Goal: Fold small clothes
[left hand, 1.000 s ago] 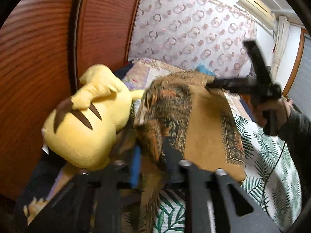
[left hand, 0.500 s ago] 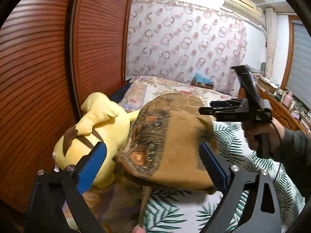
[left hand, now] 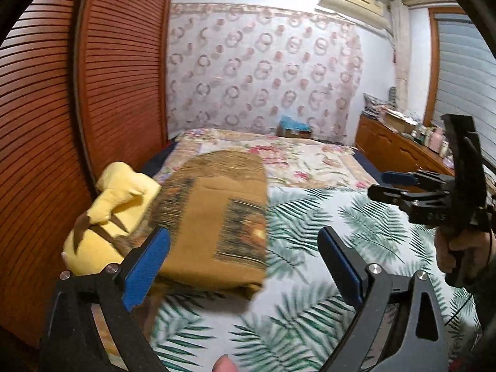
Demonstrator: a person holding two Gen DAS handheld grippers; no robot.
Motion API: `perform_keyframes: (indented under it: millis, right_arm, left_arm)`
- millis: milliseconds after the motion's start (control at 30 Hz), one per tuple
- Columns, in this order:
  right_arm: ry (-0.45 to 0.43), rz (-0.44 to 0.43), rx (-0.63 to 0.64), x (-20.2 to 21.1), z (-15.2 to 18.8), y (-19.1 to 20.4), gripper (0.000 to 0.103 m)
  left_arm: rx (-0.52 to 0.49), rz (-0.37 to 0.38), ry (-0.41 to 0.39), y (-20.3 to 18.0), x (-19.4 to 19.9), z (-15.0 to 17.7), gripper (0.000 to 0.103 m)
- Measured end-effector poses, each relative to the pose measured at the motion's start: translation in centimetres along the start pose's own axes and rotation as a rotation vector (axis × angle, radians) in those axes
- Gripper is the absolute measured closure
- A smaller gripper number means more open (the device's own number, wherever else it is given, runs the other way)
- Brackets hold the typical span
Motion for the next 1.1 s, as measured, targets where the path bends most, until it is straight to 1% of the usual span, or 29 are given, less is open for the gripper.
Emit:
perform_keyframes:
  millis: [100, 133, 300, 433, 500, 633, 767, 900, 1000, 1100]
  right_arm:
    - [-0.004, 0.039, -0.051, 2.1, 2.5, -0.4, 0.023]
    - [-0.004, 0.055, -0.069, 3.1, 3.5, -0.4, 0.022]
    - [-0.028, 0.134, -0.192, 7.5, 7.7, -1.2, 0.022]
    - [-0.072, 0.201, -0.258, 11.0, 9.9, -1.5, 0.022]
    - [-0.098, 0.235, -0.294, 12.8, 10.8, -1.6, 0.022]
    - [-0.139, 0.280, -0.339, 15.9, 12.1, -1.5, 0.022]
    - [-0.175, 0.327, -0.369, 18.3, 12.7, -1.3, 0.022]
    - [-0.202, 0.334, -0.377, 18.2, 13.0, 0.1, 0.022]
    - [-0.203, 0.339, -0.384, 16.8, 13.4, 0.3, 0.022]
    - [-0.203, 0.336, -0.395, 16.4, 13.7, 0.1, 0.022]
  left_arm:
    - [-0.033, 0.026, 0.006, -2.6, -0.1, 0.5, 0.007]
    - [-0.048, 0.032, 0.006, -3.6, -0.1, 0.7, 0.007]
    - [-0.103, 0.057, 0.003, -7.3, 0.3, 1.2, 0.007]
    - [-0.134, 0.080, -0.003, -9.9, 0.8, 1.3, 0.007]
    - [-0.146, 0.094, -0.013, -11.3, 1.3, 1.1, 0.007]
    - [-0.155, 0.077, -0.032, -12.5, 2.2, 0.6, 0.007]
    - [-0.157, 0.107, -0.057, -13.6, 3.3, 0.1, 0.007]
    - [-0.160, 0.116, -0.064, -13.9, 3.9, -0.2, 0.007]
    - [-0.159, 0.114, -0.065, -14.0, 3.9, -0.2, 0.007]
    - [-0.156, 0.116, -0.063, -14.0, 3.9, -0.2, 0.007]
Point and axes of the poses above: each gripper's, at about its wrist camera, not at the fingertips, and x roughly against the way its jaws point, y to its left, z to its underside, the point moved 9 cm from there along -x, roughly the way its jaws point, and after that the axes turned 15 degrees about y, right-handed, at the moved point
